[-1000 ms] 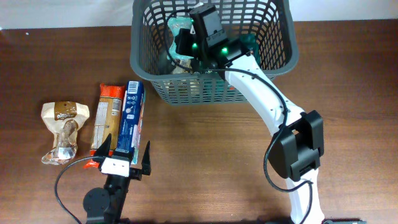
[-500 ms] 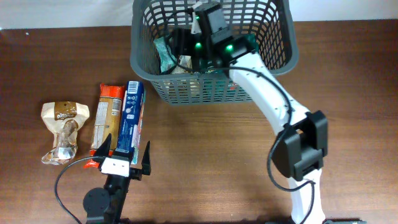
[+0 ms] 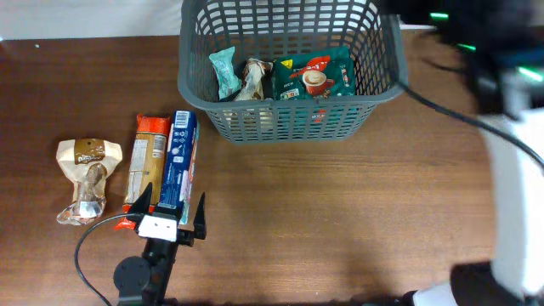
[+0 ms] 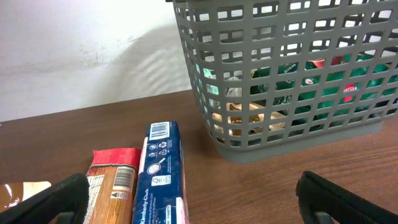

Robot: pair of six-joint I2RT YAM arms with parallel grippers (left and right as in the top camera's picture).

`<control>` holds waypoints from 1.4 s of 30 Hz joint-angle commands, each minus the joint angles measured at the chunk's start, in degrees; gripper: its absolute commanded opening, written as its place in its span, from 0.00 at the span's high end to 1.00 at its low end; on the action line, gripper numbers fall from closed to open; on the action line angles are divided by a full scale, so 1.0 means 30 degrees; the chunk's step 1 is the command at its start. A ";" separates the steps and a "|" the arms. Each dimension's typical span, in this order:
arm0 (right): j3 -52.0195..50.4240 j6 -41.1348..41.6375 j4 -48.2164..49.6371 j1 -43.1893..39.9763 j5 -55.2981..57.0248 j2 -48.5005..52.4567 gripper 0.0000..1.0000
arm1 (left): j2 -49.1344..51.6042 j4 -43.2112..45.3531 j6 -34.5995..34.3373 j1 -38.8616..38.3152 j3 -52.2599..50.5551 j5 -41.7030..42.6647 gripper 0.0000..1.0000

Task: Pack container
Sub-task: 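Move the left gripper to the blue box and grasp it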

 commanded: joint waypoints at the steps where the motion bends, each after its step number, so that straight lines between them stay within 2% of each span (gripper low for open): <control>1: -0.0080 0.0204 -0.1209 -0.3373 0.1086 -0.0291 0.23 | -0.0168 -0.0007 -0.0226 -0.0073 -0.0124 -0.0058 0.01; 6: -0.0204 0.1996 -0.4488 -0.7694 -0.0211 -0.0073 0.10 | -0.0168 -0.0007 -0.0226 -0.0073 -0.0124 -0.0058 0.01; 7: -0.0219 0.2193 -0.5100 -0.8298 -0.0597 0.0022 0.02 | -0.0168 -0.0007 -0.0226 -0.0073 -0.0124 -0.0058 0.01; 8: -0.0219 0.2412 -0.5850 -0.8954 -0.1137 0.0168 0.01 | -0.0168 0.0000 -0.0226 -0.0073 -0.0124 -0.0058 0.01; 14: -0.0219 0.2455 -0.8939 -1.0120 -0.1916 0.0903 0.01 | -0.0168 0.0539 -0.0175 -0.0058 -0.0124 -0.0219 0.01; 17: -0.0219 0.2455 -0.9202 -1.0047 -0.1923 0.1013 0.01 | -0.0168 0.0809 -0.1938 -0.0058 0.0007 -0.0211 0.01; 20: -0.0219 0.2455 -0.9202 -1.0054 -0.1923 0.1020 0.01 | 0.0284 -0.1843 -0.4073 -0.0058 0.1268 -0.0306 0.01; 23: -0.0219 0.2455 -0.9194 -1.0054 -0.1923 0.1020 0.01 | 0.1785 -0.4758 -0.4692 -0.0058 0.3461 -0.1260 0.01; 27: -0.0219 0.2455 -0.9194 -1.0047 -0.1923 0.1020 0.01 | 0.5799 -0.6980 -0.4692 -0.0058 0.7417 -0.2980 0.01; 31: -0.0219 0.2455 -0.9194 -1.0054 -0.1923 0.1020 0.01 | 1.1723 -0.8684 -0.4677 0.0291 1.2138 -0.3104 0.01; 39: -0.0219 0.2455 -0.9194 -1.0069 -0.1923 0.1020 0.01 | 2.4574 -1.4732 -0.4670 0.2667 2.2556 -0.0517 0.01; 42: -0.0219 0.2455 -0.9194 -1.0069 -0.1923 0.1020 0.01 | 2.7015 -1.5744 -0.4532 0.2594 2.4079 -0.0022 0.01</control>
